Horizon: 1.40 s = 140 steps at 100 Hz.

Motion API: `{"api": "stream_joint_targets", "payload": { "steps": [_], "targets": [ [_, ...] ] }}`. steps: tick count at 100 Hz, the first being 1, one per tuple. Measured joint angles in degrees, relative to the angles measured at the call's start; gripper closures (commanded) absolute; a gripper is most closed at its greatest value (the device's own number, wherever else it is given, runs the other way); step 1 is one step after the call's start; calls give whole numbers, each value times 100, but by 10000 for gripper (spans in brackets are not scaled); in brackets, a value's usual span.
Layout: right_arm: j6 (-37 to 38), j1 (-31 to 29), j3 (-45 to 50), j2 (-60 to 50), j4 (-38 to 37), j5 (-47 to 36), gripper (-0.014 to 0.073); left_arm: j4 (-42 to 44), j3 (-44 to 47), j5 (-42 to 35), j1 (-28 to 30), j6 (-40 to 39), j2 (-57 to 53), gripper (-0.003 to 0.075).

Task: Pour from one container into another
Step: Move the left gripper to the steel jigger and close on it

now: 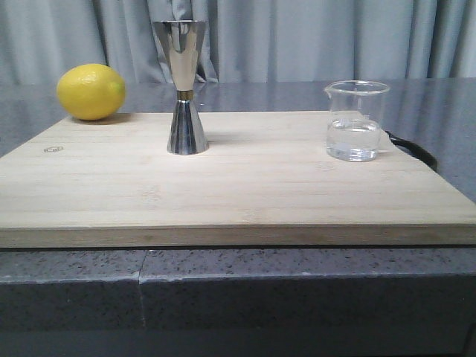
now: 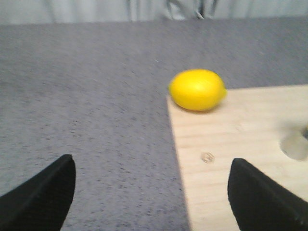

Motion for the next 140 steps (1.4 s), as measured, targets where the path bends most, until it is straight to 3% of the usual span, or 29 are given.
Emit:
{"api": "stream_joint_targets", "payload": {
  "steps": [24,50,84,105,140],
  "targets": [
    [-281,0,-54,332,313,130,18,-1882,-251,34,-461,2142,1517,122],
    [-360,0,-54,338,346,130,18,-4144,-251,31,-358,4857,2990,122],
    [-377,0,-54,338,387,150,18,-7074,-263,685,-169,8665,4201,122],
    [-377,0,-54,338,387,150,18,-8013,-263,1360,-169,9939,4782,122],
    [-377,0,-54,338,406,160,18,-9033,-274,2270,-169,11137,5425,122]
  ]
}}
